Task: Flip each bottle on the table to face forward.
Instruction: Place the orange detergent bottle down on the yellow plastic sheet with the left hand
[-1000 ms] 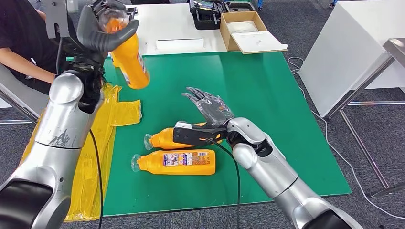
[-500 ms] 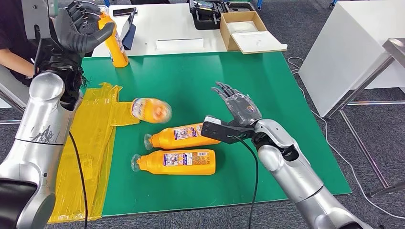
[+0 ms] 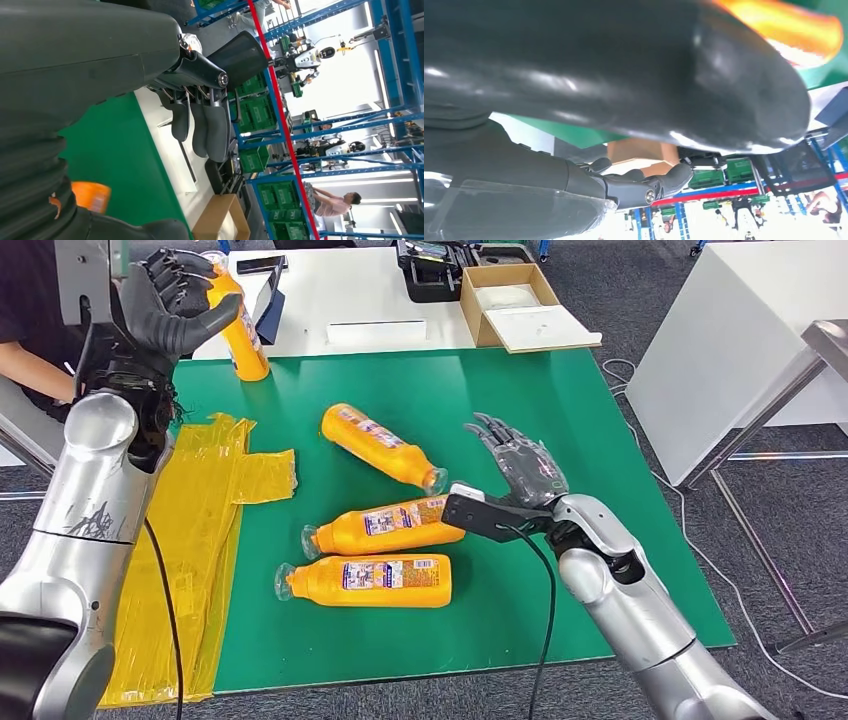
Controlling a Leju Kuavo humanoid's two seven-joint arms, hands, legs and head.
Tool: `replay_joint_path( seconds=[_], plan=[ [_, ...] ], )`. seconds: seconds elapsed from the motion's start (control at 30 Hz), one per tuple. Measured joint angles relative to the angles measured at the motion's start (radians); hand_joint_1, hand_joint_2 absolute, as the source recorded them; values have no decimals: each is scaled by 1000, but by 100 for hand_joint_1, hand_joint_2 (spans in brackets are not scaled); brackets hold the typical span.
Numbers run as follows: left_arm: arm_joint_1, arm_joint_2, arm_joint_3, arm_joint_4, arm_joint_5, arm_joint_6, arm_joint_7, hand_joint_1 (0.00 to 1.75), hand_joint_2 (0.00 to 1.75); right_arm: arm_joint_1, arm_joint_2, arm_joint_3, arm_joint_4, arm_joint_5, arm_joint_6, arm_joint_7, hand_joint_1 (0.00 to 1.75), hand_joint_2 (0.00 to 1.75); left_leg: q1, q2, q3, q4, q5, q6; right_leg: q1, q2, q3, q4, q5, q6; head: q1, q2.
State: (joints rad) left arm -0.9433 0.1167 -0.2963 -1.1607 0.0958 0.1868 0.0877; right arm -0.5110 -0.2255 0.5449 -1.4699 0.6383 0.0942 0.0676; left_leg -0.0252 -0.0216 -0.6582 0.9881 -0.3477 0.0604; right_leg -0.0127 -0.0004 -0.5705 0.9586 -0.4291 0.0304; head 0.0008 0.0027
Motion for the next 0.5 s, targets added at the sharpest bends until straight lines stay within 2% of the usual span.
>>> replay_joint_path(
  seconds=[0.07,0.1,0.17,0.2,0.23,0.43,0.5],
  plan=[
    [-1,0,-5,0,0,-2,0,169,175,2,-6,-1,0,-2,-3,0,0,0,0,0,0,0,0,0,0,0,0,0,0,0,0,0],
    [-2,0,-8,0,1,-2,0,126,175,3,-9,-1,0,-3,-5,0,0,0,0,0,0,0,0,0,0,0,0,0,0,0,0,0],
    [-3,0,-13,0,3,-2,0,39,87,4,-12,-1,-2,-5,-10,0,0,0,0,0,0,0,0,0,0,0,0,0,0,0,0,0],
    [-3,0,-16,0,4,-1,0,0,44,6,-14,-1,-2,-6,-11,0,0,0,0,0,0,0,0,0,0,0,0,0,0,0,0,0],
    [-3,0,-19,0,4,0,1,0,0,8,-15,-2,-3,-6,-13,0,0,0,0,0,0,0,0,0,0,0,0,0,0,0,0,0],
    [-3,0,-25,-2,5,7,10,0,0,20,-27,-7,-8,-20,10,17,0,0,0,0,0,0,0,0,0,0,0,0,0,0,0,0],
    [-3,0,-25,-5,5,7,11,0,0,19,-33,-4,-7,-27,44,29,0,87,0,0,0,0,0,0,0,0,0,0,0,0,0,0]
  ],
)
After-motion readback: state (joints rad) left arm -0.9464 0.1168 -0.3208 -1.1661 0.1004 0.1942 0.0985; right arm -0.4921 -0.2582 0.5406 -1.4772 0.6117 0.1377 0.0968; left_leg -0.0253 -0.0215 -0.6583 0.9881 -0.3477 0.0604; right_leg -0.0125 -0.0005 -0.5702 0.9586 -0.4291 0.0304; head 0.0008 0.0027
